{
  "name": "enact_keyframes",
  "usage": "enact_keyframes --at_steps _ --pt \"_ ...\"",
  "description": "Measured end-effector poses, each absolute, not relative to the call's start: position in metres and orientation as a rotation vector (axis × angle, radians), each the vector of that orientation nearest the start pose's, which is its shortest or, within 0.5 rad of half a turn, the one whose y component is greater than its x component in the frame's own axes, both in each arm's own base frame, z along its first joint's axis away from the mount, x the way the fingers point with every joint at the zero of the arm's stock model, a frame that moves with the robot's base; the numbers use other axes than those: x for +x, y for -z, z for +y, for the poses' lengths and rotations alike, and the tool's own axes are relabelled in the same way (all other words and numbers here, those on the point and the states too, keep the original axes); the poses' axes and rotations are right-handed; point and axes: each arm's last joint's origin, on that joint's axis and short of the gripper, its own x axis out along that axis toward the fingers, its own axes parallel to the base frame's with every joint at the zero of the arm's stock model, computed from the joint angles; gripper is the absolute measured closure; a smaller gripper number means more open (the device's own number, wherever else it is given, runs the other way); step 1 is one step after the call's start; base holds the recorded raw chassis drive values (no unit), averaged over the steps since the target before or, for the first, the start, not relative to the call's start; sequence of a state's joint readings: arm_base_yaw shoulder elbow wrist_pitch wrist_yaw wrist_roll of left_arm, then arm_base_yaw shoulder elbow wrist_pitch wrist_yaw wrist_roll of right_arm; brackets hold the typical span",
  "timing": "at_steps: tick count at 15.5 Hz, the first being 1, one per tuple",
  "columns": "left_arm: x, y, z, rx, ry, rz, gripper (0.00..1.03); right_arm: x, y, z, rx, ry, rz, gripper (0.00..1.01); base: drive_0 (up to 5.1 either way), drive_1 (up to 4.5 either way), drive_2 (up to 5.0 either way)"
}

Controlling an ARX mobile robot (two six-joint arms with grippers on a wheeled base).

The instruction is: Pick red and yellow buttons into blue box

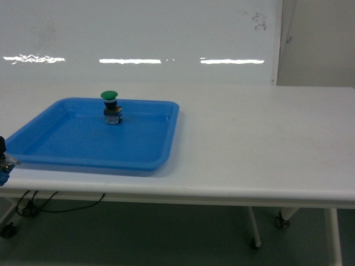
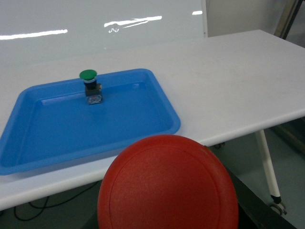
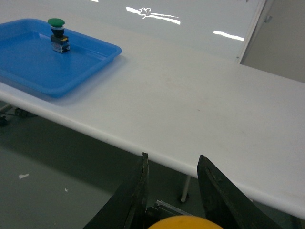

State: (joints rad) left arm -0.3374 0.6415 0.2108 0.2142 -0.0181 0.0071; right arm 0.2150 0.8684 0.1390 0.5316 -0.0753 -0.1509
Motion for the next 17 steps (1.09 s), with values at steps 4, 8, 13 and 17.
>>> enact_keyframes --at_steps 4,8,13,17 --pt "0.1422 -0.1933 -0.0494 0.045 0.320 0.209 0.70 0.1625 -0.1674 0.0377 -0.163 -0.304 0.177 0.72 4.9 -2.47 -2.5" --pt "0.1422 -0.1932 -0.0494 0.045 0.319 0.210 0.70 0.1626 -0.1677 0.0377 -0.163 -0.304 0.174 0.72 4.9 -2.47 -2.5" --pt "0.1421 -0.1930 -0.0494 0.045 0.319 0.213 0.70 0.1625 -0.1673 0.0377 -0.163 -0.304 0.177 0.72 4.9 -2.47 -2.5" --pt "0.1422 -0.1934 -0.0494 0.045 0.319 0.208 0.70 0.1626 -0.1678 0.0377 -0.163 -0.303 0.173 0.72 4.9 -2.47 -2.5"
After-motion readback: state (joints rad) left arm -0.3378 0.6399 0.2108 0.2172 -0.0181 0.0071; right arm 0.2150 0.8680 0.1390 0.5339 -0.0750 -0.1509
